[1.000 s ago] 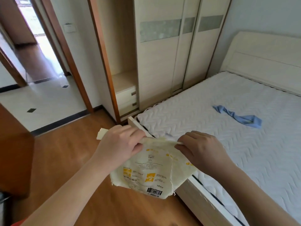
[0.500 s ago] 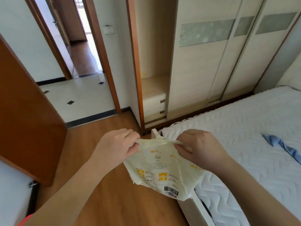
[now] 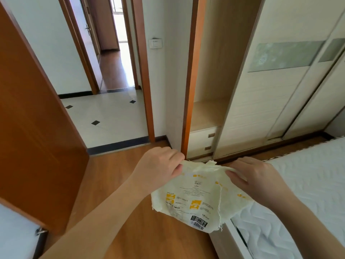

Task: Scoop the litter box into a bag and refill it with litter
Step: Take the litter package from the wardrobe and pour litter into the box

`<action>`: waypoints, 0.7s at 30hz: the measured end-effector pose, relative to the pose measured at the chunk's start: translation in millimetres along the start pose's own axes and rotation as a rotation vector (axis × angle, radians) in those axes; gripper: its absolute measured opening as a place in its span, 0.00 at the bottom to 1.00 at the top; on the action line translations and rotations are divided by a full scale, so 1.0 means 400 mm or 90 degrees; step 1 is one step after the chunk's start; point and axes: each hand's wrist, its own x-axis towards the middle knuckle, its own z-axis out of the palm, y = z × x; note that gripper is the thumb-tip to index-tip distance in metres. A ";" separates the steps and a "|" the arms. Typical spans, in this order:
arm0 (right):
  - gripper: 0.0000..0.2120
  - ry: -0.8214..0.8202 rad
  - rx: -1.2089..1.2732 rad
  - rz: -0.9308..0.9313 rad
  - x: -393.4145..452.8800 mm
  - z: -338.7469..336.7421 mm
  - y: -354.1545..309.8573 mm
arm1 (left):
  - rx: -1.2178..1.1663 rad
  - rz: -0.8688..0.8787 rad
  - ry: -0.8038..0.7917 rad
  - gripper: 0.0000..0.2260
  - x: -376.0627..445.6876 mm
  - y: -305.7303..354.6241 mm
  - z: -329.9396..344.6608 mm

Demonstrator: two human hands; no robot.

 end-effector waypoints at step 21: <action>0.14 0.020 -0.061 0.046 0.458 0.295 0.326 | -0.007 0.018 -0.043 0.07 0.393 -0.476 0.393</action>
